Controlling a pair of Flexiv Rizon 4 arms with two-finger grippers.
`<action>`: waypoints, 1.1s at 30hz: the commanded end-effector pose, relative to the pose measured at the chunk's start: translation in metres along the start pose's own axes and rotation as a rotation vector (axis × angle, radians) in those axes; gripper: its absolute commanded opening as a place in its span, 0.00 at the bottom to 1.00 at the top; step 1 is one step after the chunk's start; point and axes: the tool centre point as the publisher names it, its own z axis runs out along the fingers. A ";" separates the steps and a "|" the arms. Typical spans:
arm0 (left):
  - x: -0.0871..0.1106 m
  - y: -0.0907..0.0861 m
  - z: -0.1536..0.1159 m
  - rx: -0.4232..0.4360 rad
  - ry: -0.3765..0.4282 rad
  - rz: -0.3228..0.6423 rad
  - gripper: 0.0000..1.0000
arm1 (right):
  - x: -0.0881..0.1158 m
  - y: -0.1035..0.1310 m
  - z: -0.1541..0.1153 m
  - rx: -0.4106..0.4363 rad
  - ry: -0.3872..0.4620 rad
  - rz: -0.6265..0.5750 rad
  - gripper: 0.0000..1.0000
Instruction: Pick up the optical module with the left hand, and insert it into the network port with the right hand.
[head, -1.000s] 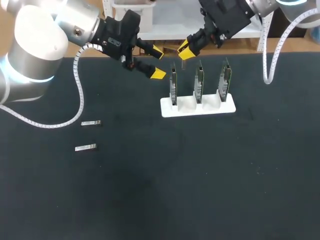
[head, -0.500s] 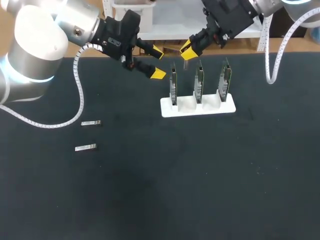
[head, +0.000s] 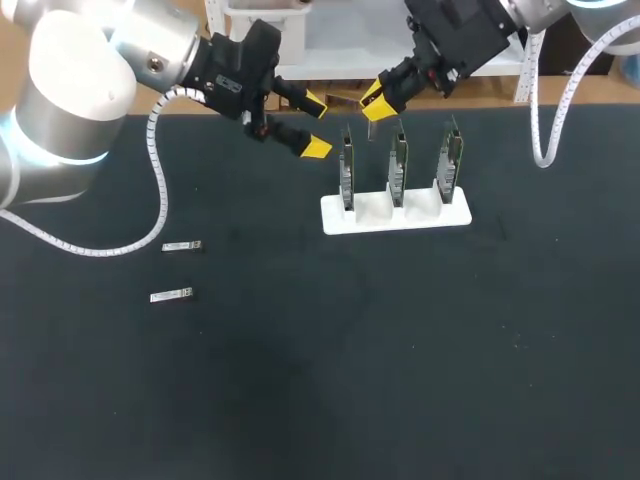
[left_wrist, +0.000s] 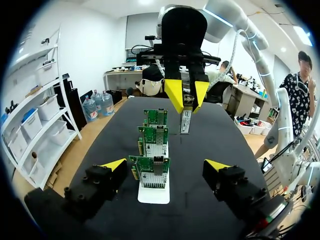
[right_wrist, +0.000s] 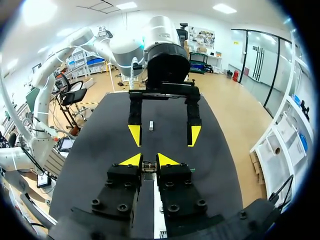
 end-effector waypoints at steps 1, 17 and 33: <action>-0.001 0.002 0.000 0.004 0.004 0.000 1.00 | -0.004 -0.006 0.005 -0.009 0.007 -0.009 0.00; -0.001 0.002 0.000 0.004 0.004 0.000 1.00 | -0.007 -0.017 0.028 -0.029 0.029 -0.020 0.00; -0.001 0.002 0.000 0.004 0.004 0.000 1.00 | 0.005 -0.028 0.030 -0.012 0.032 0.018 0.00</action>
